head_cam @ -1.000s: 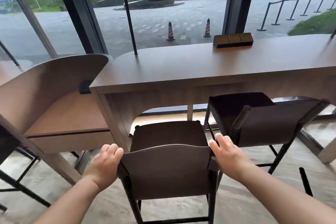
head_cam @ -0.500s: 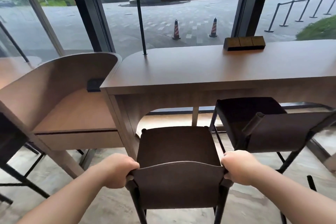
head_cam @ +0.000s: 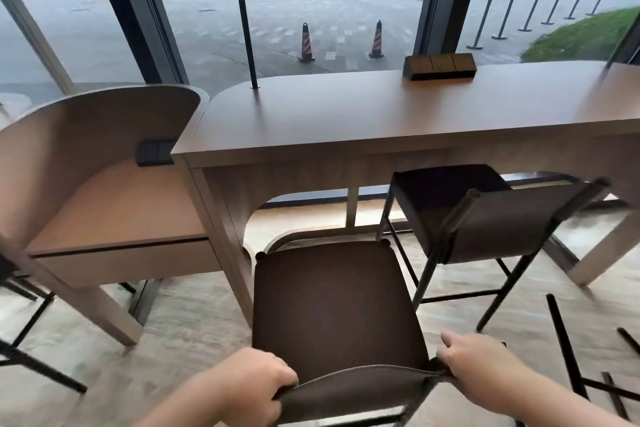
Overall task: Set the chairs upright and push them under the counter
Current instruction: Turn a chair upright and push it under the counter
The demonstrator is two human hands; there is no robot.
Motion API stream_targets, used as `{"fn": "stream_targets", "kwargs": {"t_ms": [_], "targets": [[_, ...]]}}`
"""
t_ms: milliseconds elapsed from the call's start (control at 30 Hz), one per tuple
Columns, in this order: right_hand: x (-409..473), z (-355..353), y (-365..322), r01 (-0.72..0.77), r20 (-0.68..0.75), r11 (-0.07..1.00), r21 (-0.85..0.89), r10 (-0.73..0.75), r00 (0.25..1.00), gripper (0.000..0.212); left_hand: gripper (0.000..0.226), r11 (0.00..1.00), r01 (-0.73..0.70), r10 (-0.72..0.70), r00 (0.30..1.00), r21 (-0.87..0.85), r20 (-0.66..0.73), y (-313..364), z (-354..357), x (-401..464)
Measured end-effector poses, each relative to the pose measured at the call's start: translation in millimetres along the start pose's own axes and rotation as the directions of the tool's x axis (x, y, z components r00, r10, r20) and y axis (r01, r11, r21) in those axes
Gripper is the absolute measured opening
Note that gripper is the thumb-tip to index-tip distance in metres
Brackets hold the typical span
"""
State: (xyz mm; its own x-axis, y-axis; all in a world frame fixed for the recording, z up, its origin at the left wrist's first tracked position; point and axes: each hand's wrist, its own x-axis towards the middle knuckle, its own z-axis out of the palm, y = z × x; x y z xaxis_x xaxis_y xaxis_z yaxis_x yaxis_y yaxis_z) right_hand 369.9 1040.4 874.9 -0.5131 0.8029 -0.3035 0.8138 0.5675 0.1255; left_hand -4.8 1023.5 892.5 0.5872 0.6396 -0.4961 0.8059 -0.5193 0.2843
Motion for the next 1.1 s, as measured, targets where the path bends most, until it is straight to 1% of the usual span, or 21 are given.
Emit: {"fn": "stream_targets", "kwargs": {"t_ms": [33,67,100,133,200,233,267,333,367,433,533,633,700,800,867,933,1033,1100], "targets": [[-1.8,-1.3,-1.8,-0.03,0.026,0.999,0.014,0.03,0.999,0.016,0.035,0.996,0.005,-0.01,0.999,-0.091,-0.052,0.9,0.8,4.3],[-0.6,-4.1,-3.9,-0.065,0.086,0.997,0.046,0.06,0.994,0.022,0.045,0.985,0.02,-0.037,0.994,-0.171,-0.098,-0.2,-0.4,9.4],[2.5,-10.5,-4.4,-0.102,0.194,0.991,0.089,0.084,0.977,0.033,0.055,0.971,0.043,-0.077,0.987,-0.233,-0.14,-2.3,-2.2,16.0],[7.7,-17.7,-3.6,-0.147,0.273,0.978,0.15,0.102,0.956,0.05,0.062,0.963,0.068,-0.118,0.976,-0.26,-0.182,-5.1,-4.8,23.5],[21.3,-36.5,-2.8,-0.231,0.37,0.912,0.34,0.096,0.924,0.083,0.067,0.97,0.125,-0.181,0.943,-0.207,-0.279,-12.3,-10.8,40.5],[29.0,-45.1,-3.2,-0.249,0.367,0.869,0.427,0.085,0.926,0.093,0.069,0.973,0.158,-0.208,0.919,-0.169,-0.336,-15.7,-13.3,48.7],[36.6,-52.1,-5.3,-0.255,0.329,0.834,0.489,0.094,0.94,0.095,0.07,0.972,0.191,-0.231,0.891,-0.14,-0.391,-18.7,-15.4,55.9],[53.2,-55.5,-10.5,-0.242,0.171,0.807,0.539,0.176,0.969,0.09,0.072,0.961,0.257,-0.275,0.848,-0.103,-0.453,-24.4,-19.5,68.9],[62.5,-52.4,-12.7,-0.237,0.094,0.795,0.558,0.224,0.97,0.086,0.073,0.953,0.289,-0.298,0.835,-0.092,-0.463,-27.5,-20.8,75.6],[79.9,-41.8,-15.8,-0.255,0.019,0.745,0.616,0.31,0.951,0.082,0.077,0.932,0.356,-0.346,0.811,-0.071,-0.471,-33.0,-21.9,88.9],[111.5,-17.7,-10.9,-0.323,0.036,0.646,0.691,0.416,0.909,0.083,0.083,0.882,0.464,-0.45,0.77,-0.087,-0.452,-43.6,-19.5,117.8],[147.4,7.8,-0.5,-0.422,0.133,0.515,0.746,0.506,0.852,0.09,0.088,0.813,0.565,-0.57,0.72,-0.143,-0.397,-59.6,-10.5,152.2],[174.4,29.0,8.1,-0.483,0.202,0.475,0.735,0.527,0.826,0.095,0.094,0.749,0.632,-0.658,0.674,-0.2,-0.337,-73.0,1.4,177.3],[207.9,62.6,22.7,-0.576,0.329,0.453,0.68,0.513,0.792,0.102,0.103,0.625,0.724,-0.781,0.581,-0.294,-0.229,-90.2,26.6,211.4],[225.8,85.5,34.1,-0.609,0.373,0.468,0.64,0.504,0.779,0.104,0.107,0.546,0.761,-0.835,0.525,-0.35,-0.162,-99.3,45.5,232.0],[239.6,102.6,41.4,-0.601,0.376,0.51,0.615,0.48,0.792,0.104,0.112,0.47,0.795,-0.876,0.472,-0.384,-0.096,-106.0,61.1,243.9],[259.3,126.4,47.6,-0.612,0.399,0.512,0.603,0.471,0.787,0.11,0.118,0.36,0.81,-0.913,0.408,-0.463,0.004,-117.4,79.2,258.8],[263.1,136.1,47.8,-0.603,0.38,0.5,0.622,0.48,0.79,0.115,0.116,0.331,0.805,-0.927,0.375,-0.492,-0.009,-122.0,86.3,260.4]]}}
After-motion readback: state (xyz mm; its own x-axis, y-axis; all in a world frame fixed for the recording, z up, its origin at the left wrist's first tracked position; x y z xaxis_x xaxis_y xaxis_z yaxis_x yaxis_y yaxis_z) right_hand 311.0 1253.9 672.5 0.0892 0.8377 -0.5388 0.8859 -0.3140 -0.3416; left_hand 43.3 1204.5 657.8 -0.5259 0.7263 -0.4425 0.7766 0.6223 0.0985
